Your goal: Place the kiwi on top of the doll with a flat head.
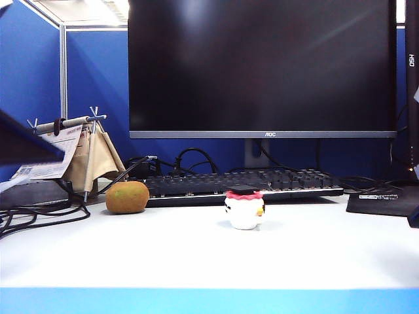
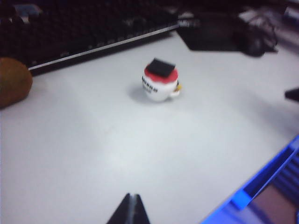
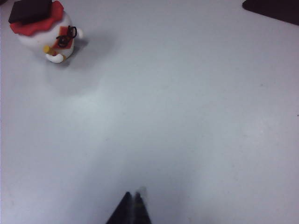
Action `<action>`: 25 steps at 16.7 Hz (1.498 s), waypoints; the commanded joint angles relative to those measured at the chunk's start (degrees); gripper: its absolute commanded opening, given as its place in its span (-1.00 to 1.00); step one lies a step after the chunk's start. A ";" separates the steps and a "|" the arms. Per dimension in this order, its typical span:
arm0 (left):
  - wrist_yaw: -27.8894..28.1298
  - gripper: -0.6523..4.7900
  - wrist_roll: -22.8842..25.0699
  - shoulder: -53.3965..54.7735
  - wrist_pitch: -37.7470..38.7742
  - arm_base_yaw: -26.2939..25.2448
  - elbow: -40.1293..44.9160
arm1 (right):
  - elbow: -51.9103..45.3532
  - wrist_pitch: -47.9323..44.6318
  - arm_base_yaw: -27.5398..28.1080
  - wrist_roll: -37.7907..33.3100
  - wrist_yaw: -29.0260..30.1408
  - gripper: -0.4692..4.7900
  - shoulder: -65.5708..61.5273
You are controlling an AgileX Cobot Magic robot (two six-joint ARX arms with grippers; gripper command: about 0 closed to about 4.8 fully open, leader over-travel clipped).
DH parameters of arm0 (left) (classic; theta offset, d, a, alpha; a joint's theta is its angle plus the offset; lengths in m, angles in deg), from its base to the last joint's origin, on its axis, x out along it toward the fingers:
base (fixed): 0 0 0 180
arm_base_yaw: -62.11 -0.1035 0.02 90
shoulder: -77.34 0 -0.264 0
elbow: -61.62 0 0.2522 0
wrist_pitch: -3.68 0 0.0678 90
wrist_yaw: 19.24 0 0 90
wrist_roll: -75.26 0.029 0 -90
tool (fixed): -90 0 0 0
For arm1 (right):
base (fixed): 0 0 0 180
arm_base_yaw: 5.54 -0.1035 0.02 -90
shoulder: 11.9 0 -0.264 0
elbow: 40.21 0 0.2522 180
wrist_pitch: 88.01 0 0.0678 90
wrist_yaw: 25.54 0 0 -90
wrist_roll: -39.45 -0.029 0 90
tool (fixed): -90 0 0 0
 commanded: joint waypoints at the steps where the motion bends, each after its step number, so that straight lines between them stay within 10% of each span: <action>1: -0.20 -0.77 -2.29 0.02 -2.64 -0.02 -0.24 | -0.42 -2.56 -0.09 -0.22 0.07 -0.84 0.09; 7: -0.11 -0.77 -2.29 0.02 -3.89 -0.02 -0.24 | -0.37 -7.02 -0.11 -0.24 4.57 -0.84 0.17; 12: -3.56 -0.77 -2.27 0.02 -13.33 -0.02 -3.85 | 7.08 -3.32 -0.11 -8.02 23.02 -0.84 0.02; 18: -0.74 -0.54 6.47 1.51 20.31 -0.09 -23.47 | 22.18 8.55 0.00 3.45 22.75 -0.73 -1.22; 21: 7.50 0.21 8.68 9.66 32.26 -2.36 -39.67 | 24.35 13.31 0.09 5.18 23.12 -0.73 -2.45; 25: 3.28 1.00 18.84 27.50 55.89 -13.86 -58.31 | 24.33 14.12 0.13 5.16 27.87 -0.73 -2.43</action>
